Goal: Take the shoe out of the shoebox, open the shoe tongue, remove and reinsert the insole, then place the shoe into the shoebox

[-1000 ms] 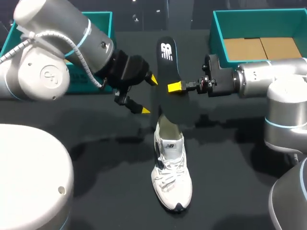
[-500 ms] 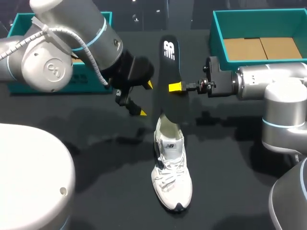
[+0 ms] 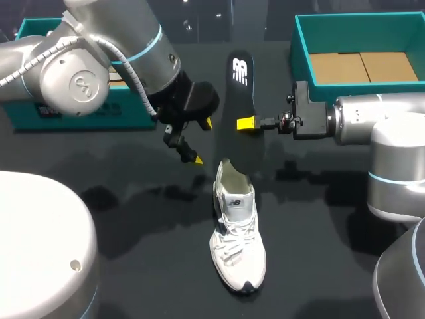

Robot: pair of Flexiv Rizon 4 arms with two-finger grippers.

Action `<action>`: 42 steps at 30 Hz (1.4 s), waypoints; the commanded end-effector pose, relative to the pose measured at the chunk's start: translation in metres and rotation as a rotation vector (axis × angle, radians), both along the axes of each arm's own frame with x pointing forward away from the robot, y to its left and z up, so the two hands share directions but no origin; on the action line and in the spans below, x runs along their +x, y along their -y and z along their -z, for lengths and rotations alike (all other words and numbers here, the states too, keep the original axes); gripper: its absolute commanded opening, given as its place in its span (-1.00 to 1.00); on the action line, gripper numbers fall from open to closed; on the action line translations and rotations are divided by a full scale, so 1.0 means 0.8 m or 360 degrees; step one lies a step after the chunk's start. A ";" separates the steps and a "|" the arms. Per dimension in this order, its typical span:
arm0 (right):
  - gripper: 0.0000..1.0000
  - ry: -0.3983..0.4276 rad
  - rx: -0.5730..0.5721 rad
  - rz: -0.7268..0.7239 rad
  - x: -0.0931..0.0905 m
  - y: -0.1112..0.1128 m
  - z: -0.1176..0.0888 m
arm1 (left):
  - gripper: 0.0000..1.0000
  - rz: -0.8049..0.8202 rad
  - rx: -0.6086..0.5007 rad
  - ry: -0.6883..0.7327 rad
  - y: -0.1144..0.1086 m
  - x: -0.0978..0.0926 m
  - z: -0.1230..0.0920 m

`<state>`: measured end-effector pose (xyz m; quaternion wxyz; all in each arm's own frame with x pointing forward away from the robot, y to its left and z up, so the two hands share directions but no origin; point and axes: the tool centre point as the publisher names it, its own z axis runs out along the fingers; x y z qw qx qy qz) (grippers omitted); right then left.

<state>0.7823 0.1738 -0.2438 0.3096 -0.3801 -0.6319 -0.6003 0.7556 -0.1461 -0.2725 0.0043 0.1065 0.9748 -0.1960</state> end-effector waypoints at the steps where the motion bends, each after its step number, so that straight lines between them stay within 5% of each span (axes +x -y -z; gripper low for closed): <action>1: -1.00 0.0045 0.0003 -0.0050 -0.002 -0.012 0.000 | 1.00 0.0010 -0.0074 -0.0022 -0.007 -0.004 0.020; 14: -1.00 0.0148 0.0094 -0.0106 -0.006 -0.031 0.009 | 1.00 -0.0021 -0.0076 0.0011 -0.013 -0.029 0.038; 28: -1.00 0.0146 0.0097 -0.0107 -0.006 -0.031 0.010 | 1.00 -0.0020 -0.0067 0.0007 -0.013 -0.029 0.040; 42: -1.00 0.0209 0.0192 -0.0115 -0.012 -0.036 0.033 | 1.00 -0.0039 -0.0049 -0.0095 -0.001 -0.033 0.086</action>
